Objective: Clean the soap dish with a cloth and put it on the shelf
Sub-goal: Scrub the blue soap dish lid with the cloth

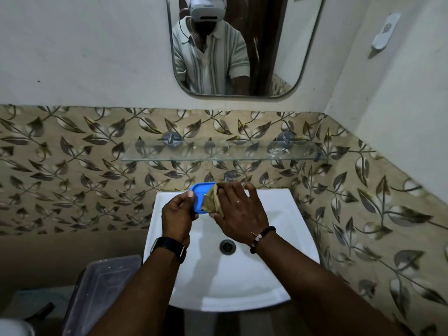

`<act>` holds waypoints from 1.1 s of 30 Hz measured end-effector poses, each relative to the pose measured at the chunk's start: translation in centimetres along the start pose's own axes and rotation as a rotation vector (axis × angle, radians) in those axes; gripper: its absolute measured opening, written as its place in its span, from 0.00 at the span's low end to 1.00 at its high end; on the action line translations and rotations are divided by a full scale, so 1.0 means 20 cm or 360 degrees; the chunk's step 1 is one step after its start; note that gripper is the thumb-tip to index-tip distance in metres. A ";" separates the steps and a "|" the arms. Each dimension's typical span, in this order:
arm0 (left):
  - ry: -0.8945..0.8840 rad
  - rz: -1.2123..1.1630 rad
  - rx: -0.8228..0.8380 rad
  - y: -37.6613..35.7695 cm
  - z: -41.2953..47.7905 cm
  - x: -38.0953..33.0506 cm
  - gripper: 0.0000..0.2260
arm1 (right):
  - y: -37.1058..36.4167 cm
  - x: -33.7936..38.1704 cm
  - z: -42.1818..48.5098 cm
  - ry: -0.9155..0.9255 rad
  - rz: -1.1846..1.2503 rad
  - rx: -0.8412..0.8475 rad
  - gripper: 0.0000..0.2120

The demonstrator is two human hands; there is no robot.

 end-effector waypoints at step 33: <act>0.0294 -0.0066 0.0090 -0.14 -0.05 0.04 0.08 | 0.04 -0.10 -0.06 0.0143 0.0376 -0.0042 0.15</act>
Point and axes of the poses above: each hand's wrist, its own z-axis towards the middle knuckle, its own y-axis out of the back of the hand, x = y × z, the point moved 9 cm from there along z, towards the middle knuckle, and after that the axes turned 8 degrees about -y, right-handed, at the moved point
